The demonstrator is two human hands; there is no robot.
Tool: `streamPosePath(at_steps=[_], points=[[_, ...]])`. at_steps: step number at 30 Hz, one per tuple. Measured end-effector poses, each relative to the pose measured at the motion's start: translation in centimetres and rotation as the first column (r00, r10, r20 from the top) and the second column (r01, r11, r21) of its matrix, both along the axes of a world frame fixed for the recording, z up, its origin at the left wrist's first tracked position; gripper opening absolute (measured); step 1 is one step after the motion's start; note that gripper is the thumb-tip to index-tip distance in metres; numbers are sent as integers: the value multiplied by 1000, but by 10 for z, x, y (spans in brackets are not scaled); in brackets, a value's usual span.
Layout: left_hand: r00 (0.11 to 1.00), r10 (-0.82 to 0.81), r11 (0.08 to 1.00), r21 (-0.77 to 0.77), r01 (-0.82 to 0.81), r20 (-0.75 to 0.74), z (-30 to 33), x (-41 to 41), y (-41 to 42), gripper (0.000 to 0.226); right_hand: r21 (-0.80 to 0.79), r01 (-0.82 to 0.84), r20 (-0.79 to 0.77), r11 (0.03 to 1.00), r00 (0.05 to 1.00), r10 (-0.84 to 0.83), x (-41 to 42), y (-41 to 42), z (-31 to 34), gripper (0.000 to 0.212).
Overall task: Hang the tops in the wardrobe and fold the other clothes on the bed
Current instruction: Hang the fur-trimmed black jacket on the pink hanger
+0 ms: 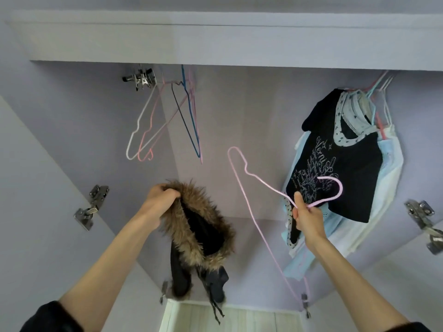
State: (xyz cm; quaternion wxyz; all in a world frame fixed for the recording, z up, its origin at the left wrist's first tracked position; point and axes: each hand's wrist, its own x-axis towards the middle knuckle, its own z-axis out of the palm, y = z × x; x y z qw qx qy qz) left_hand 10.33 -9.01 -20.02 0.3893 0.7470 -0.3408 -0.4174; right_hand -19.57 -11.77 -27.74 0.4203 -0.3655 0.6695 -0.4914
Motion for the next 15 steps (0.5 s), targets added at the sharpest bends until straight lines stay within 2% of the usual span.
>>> streamPosePath(at_steps=[3,6,9,12,15], points=[[999,21,1000,-20,-20,44,-6,6,-4,11,-23,-113,-63,993,992,111,-6,3,11,47],[996,27,996,-86,-19,90,-11,11,-4,13,-55,-286,-274,957,926,261,-9,6,19,54],[977,-61,989,-116,86,202,-14,10,-4,17,-85,-367,-450,926,843,293,0,8,30,63],[894,-137,974,-107,200,426,-13,2,-4,19,-100,-378,-568,920,782,259,15,7,44,63],[786,-157,960,-96,264,598,-1,-14,-2,17,-56,-397,-707,916,663,244,37,9,58,54]])
